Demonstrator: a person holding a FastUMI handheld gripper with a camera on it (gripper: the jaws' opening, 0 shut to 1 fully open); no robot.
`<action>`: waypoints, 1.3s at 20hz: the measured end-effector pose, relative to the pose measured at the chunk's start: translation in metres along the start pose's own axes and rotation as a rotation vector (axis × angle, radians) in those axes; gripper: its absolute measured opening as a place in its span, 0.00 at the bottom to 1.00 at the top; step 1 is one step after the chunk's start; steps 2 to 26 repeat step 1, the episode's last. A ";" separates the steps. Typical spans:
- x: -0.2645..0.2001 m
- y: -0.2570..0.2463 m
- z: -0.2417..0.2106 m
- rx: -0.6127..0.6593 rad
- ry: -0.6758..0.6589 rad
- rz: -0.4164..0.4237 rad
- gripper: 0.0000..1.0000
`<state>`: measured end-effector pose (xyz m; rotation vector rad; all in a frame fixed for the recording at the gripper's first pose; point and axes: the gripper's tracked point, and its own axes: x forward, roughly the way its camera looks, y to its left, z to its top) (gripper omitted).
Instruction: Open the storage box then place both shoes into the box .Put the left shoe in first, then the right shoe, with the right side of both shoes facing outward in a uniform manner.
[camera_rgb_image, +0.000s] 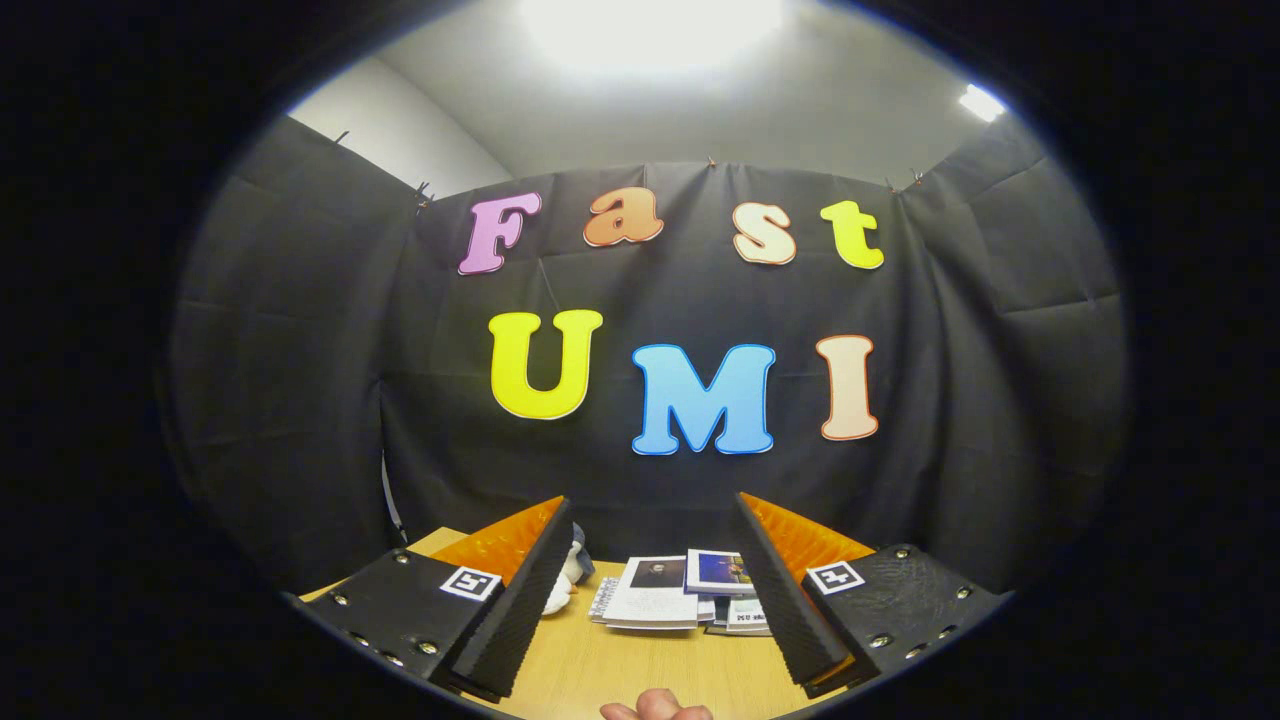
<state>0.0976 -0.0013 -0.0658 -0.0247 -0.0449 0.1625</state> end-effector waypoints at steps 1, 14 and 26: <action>-0.001 0.000 -0.001 0.002 -0.002 0.003 0.96; -0.001 0.000 -0.001 0.002 -0.002 0.003 0.96; -0.001 0.000 -0.001 0.002 -0.002 0.003 0.96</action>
